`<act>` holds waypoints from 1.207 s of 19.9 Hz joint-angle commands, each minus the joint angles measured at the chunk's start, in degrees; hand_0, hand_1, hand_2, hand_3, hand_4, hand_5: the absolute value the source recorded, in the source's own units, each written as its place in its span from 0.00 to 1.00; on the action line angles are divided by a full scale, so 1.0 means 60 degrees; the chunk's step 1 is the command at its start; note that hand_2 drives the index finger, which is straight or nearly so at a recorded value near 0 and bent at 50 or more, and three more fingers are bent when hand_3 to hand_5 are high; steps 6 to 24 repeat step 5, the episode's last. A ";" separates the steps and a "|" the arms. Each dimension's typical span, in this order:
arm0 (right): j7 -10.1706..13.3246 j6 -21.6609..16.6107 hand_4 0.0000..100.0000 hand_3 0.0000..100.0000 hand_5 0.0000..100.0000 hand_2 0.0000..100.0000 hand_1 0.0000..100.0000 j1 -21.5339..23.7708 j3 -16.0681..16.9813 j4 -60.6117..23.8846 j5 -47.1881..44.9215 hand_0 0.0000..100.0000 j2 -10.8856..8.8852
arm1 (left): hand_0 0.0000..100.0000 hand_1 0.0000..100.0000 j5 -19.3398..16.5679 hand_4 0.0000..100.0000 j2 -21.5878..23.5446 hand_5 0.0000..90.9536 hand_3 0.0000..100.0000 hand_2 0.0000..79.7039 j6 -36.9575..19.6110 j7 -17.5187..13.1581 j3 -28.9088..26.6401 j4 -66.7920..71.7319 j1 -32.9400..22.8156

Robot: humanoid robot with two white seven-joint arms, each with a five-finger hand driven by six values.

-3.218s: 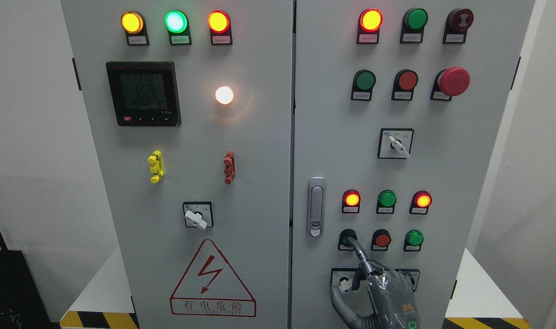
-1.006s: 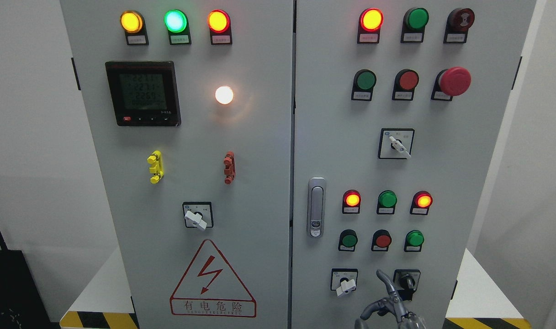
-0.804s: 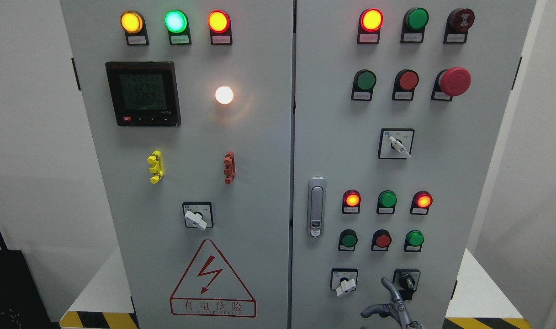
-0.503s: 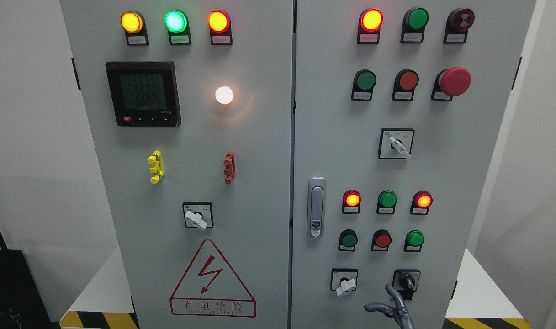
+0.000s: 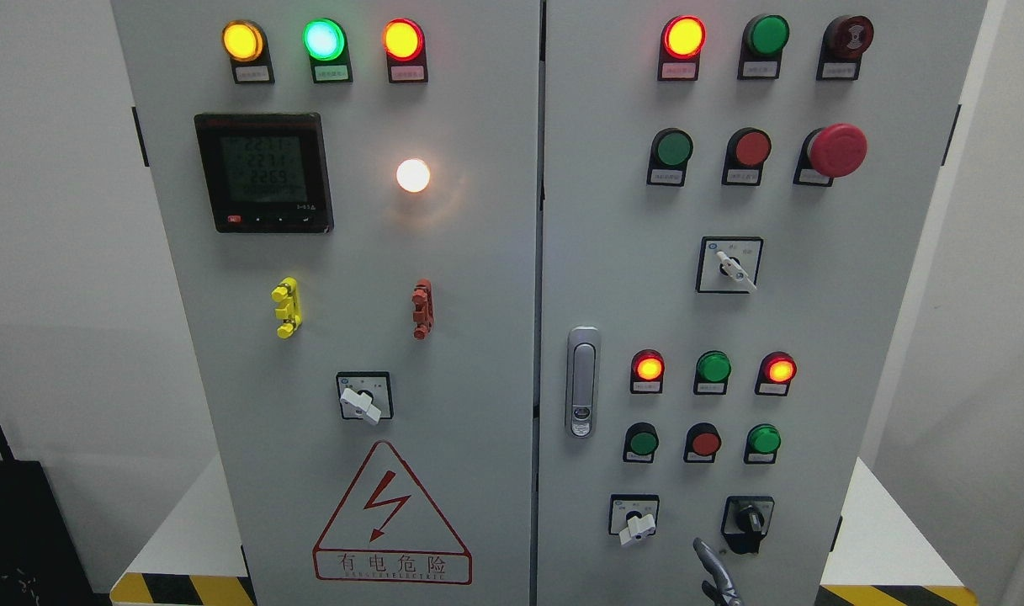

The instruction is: Press green start button

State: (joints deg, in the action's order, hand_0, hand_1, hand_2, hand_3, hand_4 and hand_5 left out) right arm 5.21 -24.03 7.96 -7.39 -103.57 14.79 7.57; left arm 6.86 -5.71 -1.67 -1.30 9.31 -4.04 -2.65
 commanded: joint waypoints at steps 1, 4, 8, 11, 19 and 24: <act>-0.0150 0.0094 0.00 0.00 0.00 0.00 0.16 0.0095 -0.0482 -0.0082 -0.0808 0.15 -0.0003 | 0.12 0.56 0.0000 0.00 0.0000 0.00 0.00 0.00 0.0000 -0.0003 0.0000 -0.0001 0.0003; -0.0195 0.0358 0.00 0.00 0.00 0.00 0.15 0.0095 -0.0497 -0.0097 -0.1116 0.12 -0.0003 | 0.12 0.56 0.0000 0.00 0.0000 0.00 0.00 0.00 0.0000 -0.0003 0.0000 -0.0001 0.0003; -0.0195 0.0358 0.00 0.00 0.00 0.00 0.14 0.0095 -0.0497 -0.0097 -0.1160 0.11 -0.0003 | 0.12 0.56 0.0000 0.00 0.0000 0.00 0.00 0.00 0.0000 -0.0003 0.0000 -0.0001 -0.0012; -0.0195 0.0358 0.00 0.00 0.00 0.00 0.14 0.0095 -0.0497 -0.0097 -0.1160 0.11 -0.0003 | 0.12 0.56 0.0000 0.00 0.0000 0.00 0.00 0.00 0.0000 -0.0003 0.0000 -0.0001 -0.0012; -0.0195 0.0358 0.00 0.00 0.00 0.00 0.14 0.0095 -0.0497 -0.0097 -0.1160 0.11 -0.0003 | 0.12 0.56 0.0000 0.00 0.0000 0.00 0.00 0.00 0.0000 -0.0003 0.0000 -0.0001 -0.0012; -0.0195 0.0358 0.00 0.00 0.00 0.00 0.14 0.0095 -0.0497 -0.0097 -0.1160 0.11 -0.0003 | 0.12 0.56 0.0000 0.00 0.0000 0.00 0.00 0.00 0.0000 -0.0003 0.0000 -0.0001 -0.0012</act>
